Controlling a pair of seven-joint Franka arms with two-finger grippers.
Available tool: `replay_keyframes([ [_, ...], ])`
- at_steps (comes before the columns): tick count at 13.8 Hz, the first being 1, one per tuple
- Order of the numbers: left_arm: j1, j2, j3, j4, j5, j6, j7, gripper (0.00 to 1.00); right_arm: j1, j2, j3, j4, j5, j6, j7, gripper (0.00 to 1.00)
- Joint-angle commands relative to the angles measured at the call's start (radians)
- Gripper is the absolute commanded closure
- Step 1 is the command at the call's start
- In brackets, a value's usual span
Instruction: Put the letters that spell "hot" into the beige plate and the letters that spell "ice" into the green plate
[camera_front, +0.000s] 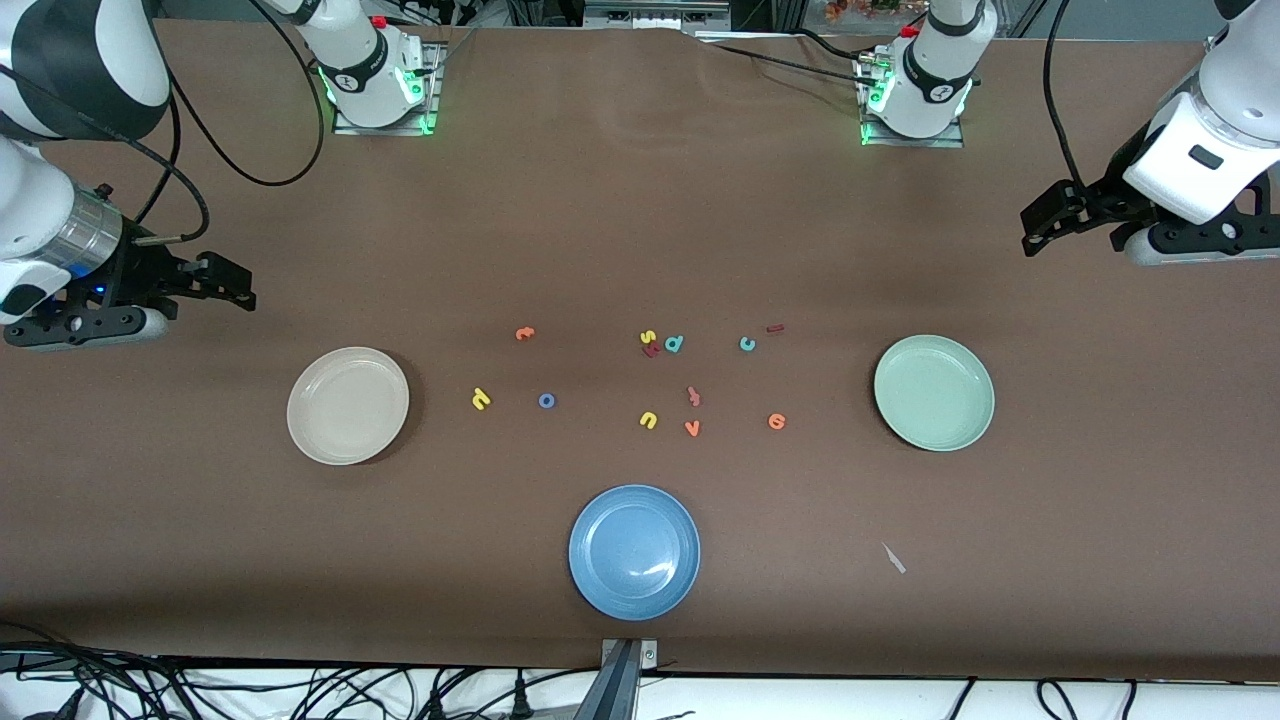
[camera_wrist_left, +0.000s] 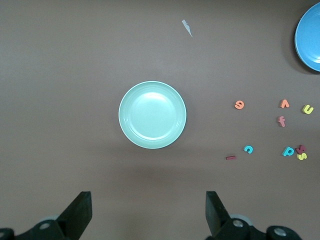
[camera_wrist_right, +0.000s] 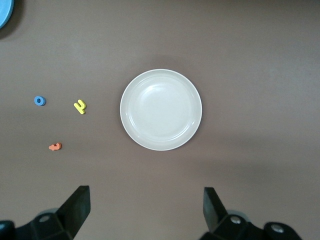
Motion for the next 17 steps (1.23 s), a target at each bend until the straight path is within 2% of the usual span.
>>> replay_keyframes([
  [1, 0.006, -0.024, -0.008, -0.02, 0.014, -0.001, 0.005, 0.0, -0.007, 0.013, 0.004, 0.029, -0.003, -0.025, 0.003, 0.0],
  [14, -0.005, -0.019, -0.008, -0.021, 0.014, -0.001, 0.003, 0.0, -0.005, 0.038, 0.004, 0.027, -0.003, -0.02, 0.016, 0.0],
  [17, -0.019, 0.013, -0.014, -0.02, -0.016, -0.005, 0.003, 0.0, -0.001, 0.058, 0.004, 0.029, -0.004, -0.015, 0.016, 0.0],
])
